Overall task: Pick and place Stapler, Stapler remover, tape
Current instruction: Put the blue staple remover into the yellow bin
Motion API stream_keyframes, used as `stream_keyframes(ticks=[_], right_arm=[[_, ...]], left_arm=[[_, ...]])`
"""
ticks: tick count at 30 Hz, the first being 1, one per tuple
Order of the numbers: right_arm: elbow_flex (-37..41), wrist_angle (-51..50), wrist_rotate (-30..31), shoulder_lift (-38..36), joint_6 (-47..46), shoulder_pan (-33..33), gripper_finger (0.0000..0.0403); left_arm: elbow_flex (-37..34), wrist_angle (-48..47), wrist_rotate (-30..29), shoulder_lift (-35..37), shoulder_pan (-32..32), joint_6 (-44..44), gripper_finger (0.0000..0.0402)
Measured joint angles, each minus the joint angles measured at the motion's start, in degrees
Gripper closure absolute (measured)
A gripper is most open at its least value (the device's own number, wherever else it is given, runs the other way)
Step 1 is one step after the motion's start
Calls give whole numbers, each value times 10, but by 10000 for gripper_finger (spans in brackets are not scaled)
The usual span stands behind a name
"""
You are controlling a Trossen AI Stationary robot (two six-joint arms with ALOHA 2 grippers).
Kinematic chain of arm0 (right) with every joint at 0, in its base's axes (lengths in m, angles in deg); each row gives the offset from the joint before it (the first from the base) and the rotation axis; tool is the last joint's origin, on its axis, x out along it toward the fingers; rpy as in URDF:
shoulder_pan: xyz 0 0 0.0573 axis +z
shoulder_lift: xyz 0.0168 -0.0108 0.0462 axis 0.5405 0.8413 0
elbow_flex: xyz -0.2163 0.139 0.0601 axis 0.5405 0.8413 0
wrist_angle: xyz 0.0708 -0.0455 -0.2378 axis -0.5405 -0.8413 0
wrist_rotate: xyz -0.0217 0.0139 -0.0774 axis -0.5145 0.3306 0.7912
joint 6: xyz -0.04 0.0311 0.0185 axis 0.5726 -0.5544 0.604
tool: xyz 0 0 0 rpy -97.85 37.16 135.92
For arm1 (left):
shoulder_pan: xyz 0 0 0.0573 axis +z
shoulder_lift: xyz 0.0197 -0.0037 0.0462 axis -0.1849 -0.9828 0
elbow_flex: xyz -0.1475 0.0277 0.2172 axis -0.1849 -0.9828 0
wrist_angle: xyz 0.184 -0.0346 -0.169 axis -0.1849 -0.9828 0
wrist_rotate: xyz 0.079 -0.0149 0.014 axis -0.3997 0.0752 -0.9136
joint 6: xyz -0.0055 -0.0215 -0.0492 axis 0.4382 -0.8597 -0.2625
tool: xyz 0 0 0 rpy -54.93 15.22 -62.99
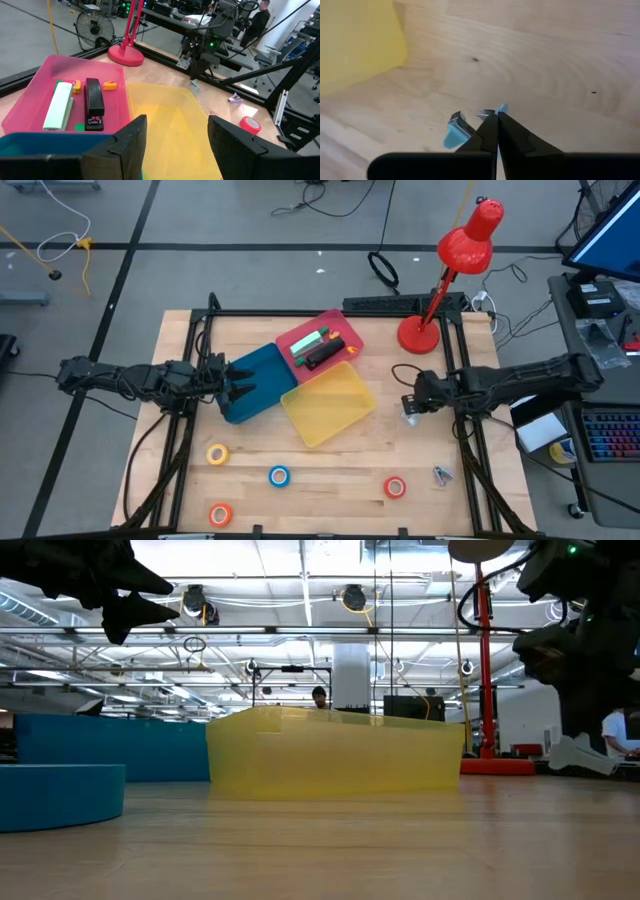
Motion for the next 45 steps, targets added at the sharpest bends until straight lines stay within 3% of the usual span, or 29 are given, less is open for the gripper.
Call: stream_keyframes(ticks=[11,25,31,40,45], right_arm=[[-1,109,-29,-52,-17,0,403],[-1,110,-54,-52,59,-2,397],[-1,114,-133,-52,77,-2,344],[0,37,-147,-52,32,-2,234],[33,86,-149,-50,-6,-2,203]], left_arm=[[0,0,0,0,0,0,192],[0,0,0,0,0,2,192],[0,0,0,0,0,2,192],[0,0,0,0,0,2,192],[0,0,0,0,0,5,192]])
